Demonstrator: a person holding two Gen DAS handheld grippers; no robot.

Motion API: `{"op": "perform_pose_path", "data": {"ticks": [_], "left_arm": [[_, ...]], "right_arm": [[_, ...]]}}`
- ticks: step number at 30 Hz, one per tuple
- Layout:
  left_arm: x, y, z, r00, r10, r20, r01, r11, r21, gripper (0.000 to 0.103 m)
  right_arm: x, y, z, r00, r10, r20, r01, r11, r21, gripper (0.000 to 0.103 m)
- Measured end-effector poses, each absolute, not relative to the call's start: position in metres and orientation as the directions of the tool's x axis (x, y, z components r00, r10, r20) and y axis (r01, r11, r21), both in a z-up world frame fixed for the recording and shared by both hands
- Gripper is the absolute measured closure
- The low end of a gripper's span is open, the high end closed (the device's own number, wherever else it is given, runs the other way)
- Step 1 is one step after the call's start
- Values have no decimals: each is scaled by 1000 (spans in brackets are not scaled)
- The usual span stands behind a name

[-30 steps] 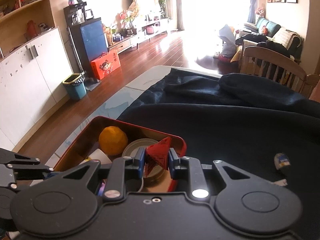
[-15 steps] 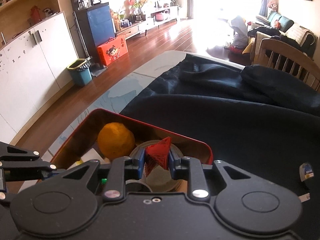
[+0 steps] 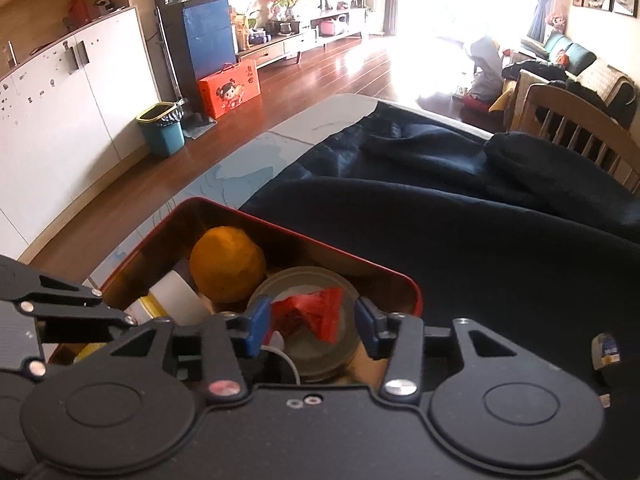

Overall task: Organize rigid objects
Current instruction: 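Open both tools to release the pawn and red piece into the tin, then withdraw both tools and move them toward the white strip and small bottle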

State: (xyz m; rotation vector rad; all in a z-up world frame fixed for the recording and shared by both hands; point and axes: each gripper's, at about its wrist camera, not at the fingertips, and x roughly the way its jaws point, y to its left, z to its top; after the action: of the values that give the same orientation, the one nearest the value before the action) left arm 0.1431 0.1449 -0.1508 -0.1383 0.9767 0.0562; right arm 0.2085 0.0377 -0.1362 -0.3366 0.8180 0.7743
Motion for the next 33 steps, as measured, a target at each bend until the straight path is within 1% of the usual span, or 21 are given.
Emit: {"op": "perform_pose_path", "data": {"ticks": [3, 13, 17, 23, 29, 30, 32, 33], "left_arm": [[145, 144, -151, 554, -17, -832, -113, 989, -95, 88], [143, 147, -149, 547, -14, -837, -137, 985, -106, 88], [138, 146, -145, 552, -4, -834, -150, 983, -104, 88], [129, 138, -131, 582, 37, -812, -167, 983, -75, 88], [114, 124, -108, 642, 79, -763, -173, 984, -44, 87], [112, 122, -104, 650, 78, -756, -172, 984, -46, 86], [108, 117, -98, 666, 85, -741, -176, 983, -45, 76], [106, 115, -94, 676, 91, -731, -179, 983, -44, 74]], "right_arm": [[206, 29, -131, 449, 491, -747, -719, 694, 24, 49], [196, -4, -115, 462, 520, -719, -679, 728, 91, 45], [186, -16, -106, 469, 536, -702, -674, 731, 108, 41], [173, -32, -95, 478, 553, -683, -664, 736, 131, 37], [161, -49, -83, 486, 573, -660, -669, 730, 140, 31], [159, -52, -82, 488, 575, -657, -669, 730, 141, 31], [155, -59, -78, 491, 582, -648, -670, 728, 145, 28], [154, -62, -77, 494, 584, -644, -669, 728, 147, 26]]}}
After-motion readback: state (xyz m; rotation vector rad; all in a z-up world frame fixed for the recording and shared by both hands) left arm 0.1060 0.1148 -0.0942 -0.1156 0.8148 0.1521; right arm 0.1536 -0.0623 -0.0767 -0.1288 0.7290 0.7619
